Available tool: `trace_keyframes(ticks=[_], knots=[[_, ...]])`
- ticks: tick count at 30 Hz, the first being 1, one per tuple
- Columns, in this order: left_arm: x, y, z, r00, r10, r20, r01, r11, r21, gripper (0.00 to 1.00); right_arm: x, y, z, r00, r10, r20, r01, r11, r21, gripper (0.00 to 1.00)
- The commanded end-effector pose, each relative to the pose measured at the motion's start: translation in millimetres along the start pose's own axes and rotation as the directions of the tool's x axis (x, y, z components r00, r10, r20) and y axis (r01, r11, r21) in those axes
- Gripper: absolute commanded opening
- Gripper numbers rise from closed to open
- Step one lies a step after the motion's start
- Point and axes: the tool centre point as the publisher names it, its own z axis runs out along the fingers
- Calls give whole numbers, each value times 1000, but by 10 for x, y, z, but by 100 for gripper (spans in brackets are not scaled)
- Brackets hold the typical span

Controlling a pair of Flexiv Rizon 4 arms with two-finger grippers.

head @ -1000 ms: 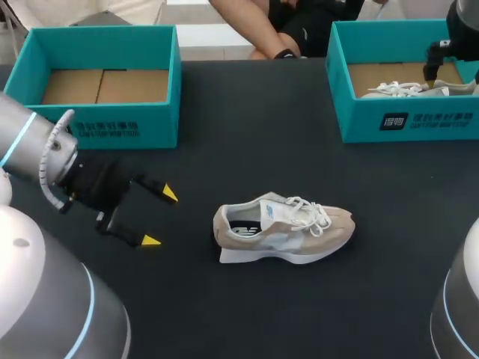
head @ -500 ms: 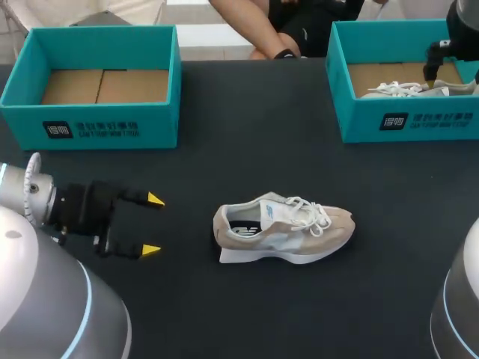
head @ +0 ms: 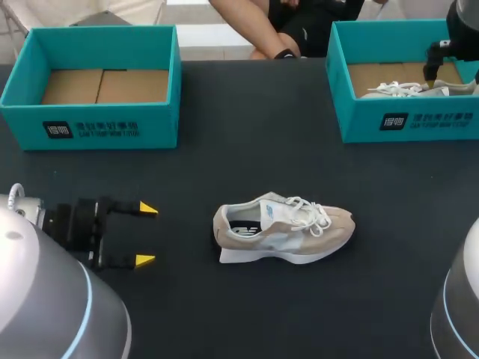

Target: Take the shoe out of the shoebox, open the shoe tongue, remove and reinsert the insole, then place the shoe into the shoebox

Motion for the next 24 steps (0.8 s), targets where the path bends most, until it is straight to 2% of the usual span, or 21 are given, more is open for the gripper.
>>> trace_keyframes(ticks=[1, 7, 14, 24], knots=[[4, 44, 22, 1000, -9, -8, 9, 1000, 21, 100, 3, -7, 7, 1000, 1, -1, -1, 1000, -2, 100], [23, 129, 26, 998, -54, -32, 56, 997, 57, 100, 3, -7, 7, 1000, 1, -1, -1, 1000, -2, 100], [-34, 221, -43, 990, -125, -73, 126, 992, 14, 100, 3, -7, 7, 1000, 1, -1, -1, 1000, -2, 100], [-60, 207, -120, 991, -126, -36, 124, 991, -49, 100, 3, -7, 7, 1000, 1, -1, -1, 1000, -2, 100]])
